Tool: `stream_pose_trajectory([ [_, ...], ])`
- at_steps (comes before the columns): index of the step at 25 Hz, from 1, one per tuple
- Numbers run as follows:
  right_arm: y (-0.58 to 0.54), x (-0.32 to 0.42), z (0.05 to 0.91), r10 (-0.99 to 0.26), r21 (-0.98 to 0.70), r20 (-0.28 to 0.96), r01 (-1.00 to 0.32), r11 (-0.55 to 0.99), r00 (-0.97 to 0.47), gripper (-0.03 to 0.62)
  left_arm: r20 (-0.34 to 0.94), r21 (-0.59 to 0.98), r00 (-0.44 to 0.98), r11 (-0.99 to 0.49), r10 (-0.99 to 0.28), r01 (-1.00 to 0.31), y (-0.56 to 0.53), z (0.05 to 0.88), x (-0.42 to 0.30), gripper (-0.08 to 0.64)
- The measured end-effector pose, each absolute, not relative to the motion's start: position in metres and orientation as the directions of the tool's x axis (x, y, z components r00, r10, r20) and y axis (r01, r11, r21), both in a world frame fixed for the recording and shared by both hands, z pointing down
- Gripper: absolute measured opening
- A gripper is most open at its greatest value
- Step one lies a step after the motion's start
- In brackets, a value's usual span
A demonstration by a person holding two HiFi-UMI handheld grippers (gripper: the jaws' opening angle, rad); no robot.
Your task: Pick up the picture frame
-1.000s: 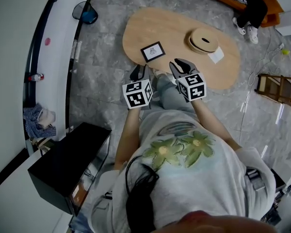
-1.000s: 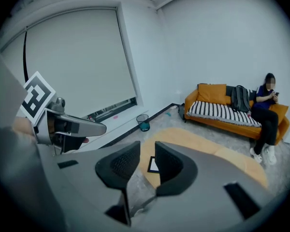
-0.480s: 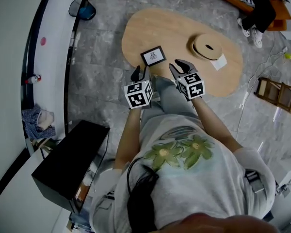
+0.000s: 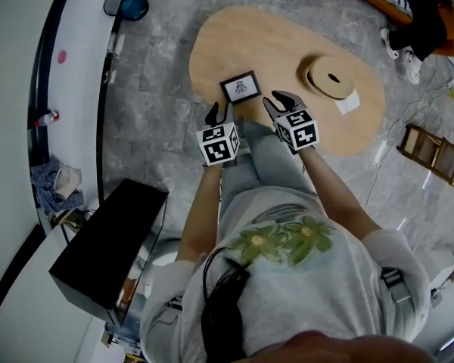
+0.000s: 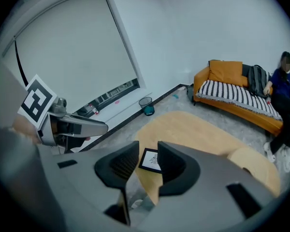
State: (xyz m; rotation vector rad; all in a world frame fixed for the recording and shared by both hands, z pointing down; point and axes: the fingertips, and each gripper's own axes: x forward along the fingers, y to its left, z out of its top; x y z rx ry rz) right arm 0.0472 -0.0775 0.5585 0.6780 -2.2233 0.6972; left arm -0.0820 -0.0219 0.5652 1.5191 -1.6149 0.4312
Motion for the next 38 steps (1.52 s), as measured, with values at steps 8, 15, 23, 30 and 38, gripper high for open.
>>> stream_pose_trajectory([
  [8,-0.085,0.044,0.608,-0.213,-0.287,0.775,-0.632,0.719,-0.595,0.110,0.791,0.312,0.106,0.248,-0.603,-0.917,-0.027,0.613,-0.084,0.150],
  [15,-0.091,0.043,0.646,-0.193,-0.292,0.791,-0.635,0.715,-0.581,0.112,0.811,0.317,0.114,0.267,-0.574,-0.910,-0.026,0.649,-0.086,0.155],
  [23,-0.098,0.039,0.685,-0.183,-0.295,0.801,-0.642,0.708,-0.571,0.112,0.823,0.318,0.109,0.293,-0.557,-0.902,-0.032,0.688,-0.091,0.156],
  [30,-0.098,0.037,0.721,-0.169,-0.291,0.821,-0.654,0.699,-0.545,0.117,0.834,0.318,0.125,0.283,-0.538,-0.905,-0.033,0.721,-0.092,0.156],
  [38,-0.095,0.041,0.750,-0.164,-0.287,0.835,-0.670,0.685,-0.525,0.118,0.848,0.323,0.146,0.278,-0.510,-0.905,-0.030,0.752,-0.090,0.156],
])
